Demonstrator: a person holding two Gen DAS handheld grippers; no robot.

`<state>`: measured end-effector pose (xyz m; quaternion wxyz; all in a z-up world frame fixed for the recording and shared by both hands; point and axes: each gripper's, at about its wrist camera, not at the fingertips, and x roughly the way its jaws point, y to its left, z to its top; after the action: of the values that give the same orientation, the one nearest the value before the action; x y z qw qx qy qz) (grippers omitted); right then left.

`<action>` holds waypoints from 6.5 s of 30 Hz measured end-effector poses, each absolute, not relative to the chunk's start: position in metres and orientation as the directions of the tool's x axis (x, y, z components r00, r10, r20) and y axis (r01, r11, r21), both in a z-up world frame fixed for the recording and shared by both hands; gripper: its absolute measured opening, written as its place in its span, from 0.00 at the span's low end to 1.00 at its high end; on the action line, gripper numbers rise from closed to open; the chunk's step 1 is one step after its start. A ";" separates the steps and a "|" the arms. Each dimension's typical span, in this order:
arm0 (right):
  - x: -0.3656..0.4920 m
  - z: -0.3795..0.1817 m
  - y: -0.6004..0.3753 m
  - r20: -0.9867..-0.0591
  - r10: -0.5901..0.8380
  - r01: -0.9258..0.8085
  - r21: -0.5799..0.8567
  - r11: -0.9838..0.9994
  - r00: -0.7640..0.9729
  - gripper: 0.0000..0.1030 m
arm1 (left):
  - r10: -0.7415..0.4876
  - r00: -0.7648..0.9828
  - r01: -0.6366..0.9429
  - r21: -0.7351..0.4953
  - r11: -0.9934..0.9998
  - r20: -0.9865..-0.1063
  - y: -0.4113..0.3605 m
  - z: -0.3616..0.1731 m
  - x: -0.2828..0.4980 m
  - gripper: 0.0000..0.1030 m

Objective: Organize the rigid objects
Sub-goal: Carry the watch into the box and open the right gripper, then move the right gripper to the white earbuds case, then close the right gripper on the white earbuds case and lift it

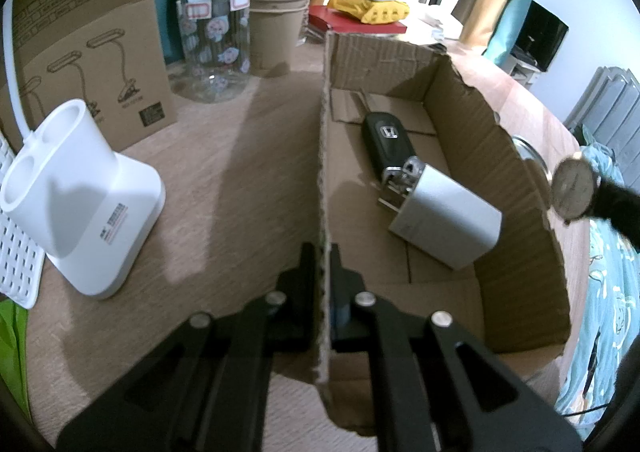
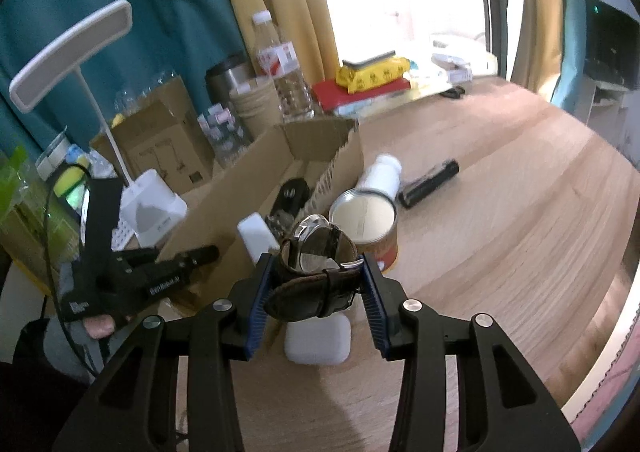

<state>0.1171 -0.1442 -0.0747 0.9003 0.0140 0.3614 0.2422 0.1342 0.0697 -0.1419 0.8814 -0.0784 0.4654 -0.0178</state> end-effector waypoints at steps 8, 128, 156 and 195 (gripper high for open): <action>0.131 -0.055 -0.131 -0.608 0.458 -0.458 0.168 0.873 0.648 0.43 | -0.105 0.565 -0.041 -0.156 0.987 -0.818 0.069 -0.142 0.134 0.04; 0.122 -0.105 -0.138 -0.731 0.319 -0.388 0.081 0.918 0.603 0.75 | -0.110 0.565 -0.040 -0.160 0.986 -0.817 0.069 -0.144 0.140 0.04; 0.120 -0.162 -0.119 -0.808 0.270 -0.419 0.032 0.908 0.524 0.69 | -0.109 0.566 -0.039 -0.159 0.986 -0.817 0.068 -0.143 0.139 0.04; 0.126 -0.097 -0.136 -0.717 0.267 -0.388 -0.007 0.921 0.645 0.56 | -0.109 0.566 -0.039 -0.159 0.987 -0.817 0.068 -0.144 0.138 0.04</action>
<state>0.1256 -0.1365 -0.0972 0.9033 -0.0801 0.3806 0.1813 0.1384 0.0682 -0.1438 0.8814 -0.0796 0.4652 -0.0199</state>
